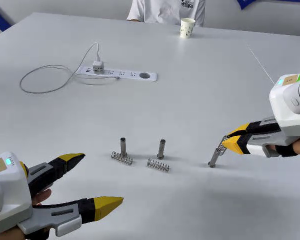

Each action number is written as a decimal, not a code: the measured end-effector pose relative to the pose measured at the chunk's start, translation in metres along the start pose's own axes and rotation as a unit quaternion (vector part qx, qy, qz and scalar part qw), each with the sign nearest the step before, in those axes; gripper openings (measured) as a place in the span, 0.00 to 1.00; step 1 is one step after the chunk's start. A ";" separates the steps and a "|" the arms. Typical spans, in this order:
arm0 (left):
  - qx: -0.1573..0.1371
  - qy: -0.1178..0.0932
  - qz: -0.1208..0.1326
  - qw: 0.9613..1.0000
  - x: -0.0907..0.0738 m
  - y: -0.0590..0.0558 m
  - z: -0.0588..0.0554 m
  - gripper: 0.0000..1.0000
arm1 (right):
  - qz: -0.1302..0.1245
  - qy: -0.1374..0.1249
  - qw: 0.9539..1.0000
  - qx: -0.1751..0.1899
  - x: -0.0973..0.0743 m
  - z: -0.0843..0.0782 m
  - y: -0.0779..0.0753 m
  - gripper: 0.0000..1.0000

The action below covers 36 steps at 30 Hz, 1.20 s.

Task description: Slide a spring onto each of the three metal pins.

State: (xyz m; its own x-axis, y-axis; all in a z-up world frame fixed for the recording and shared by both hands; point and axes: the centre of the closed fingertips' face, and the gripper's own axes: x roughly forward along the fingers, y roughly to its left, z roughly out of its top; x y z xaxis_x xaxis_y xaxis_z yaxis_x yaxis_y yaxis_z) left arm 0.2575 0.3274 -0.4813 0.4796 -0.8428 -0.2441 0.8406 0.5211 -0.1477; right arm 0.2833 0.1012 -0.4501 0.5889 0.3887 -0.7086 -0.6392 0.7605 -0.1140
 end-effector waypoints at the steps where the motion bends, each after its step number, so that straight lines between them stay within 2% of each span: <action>1: 0.000 0.000 0.000 1.000 0.000 0.000 0.000 0.82 | -0.002 0.000 1.000 0.001 0.001 0.000 -0.002 0.12; 14: -0.002 0.001 0.000 1.000 -0.001 0.002 -0.001 0.82 | -0.008 0.003 1.000 0.012 0.008 0.000 -0.011 0.12; 36: -0.003 0.007 0.002 1.000 -0.001 0.002 -0.004 0.82 | 0.001 0.012 1.000 0.019 0.017 -0.009 -0.011 0.12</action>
State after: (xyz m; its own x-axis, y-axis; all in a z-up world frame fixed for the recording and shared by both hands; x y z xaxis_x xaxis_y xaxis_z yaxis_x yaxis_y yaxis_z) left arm 0.2572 0.3298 -0.4852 0.4791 -0.8388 -0.2586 0.8370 0.5253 -0.1533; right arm 0.2963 0.0945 -0.4670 0.5757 0.3777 -0.7252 -0.6209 0.7790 -0.0872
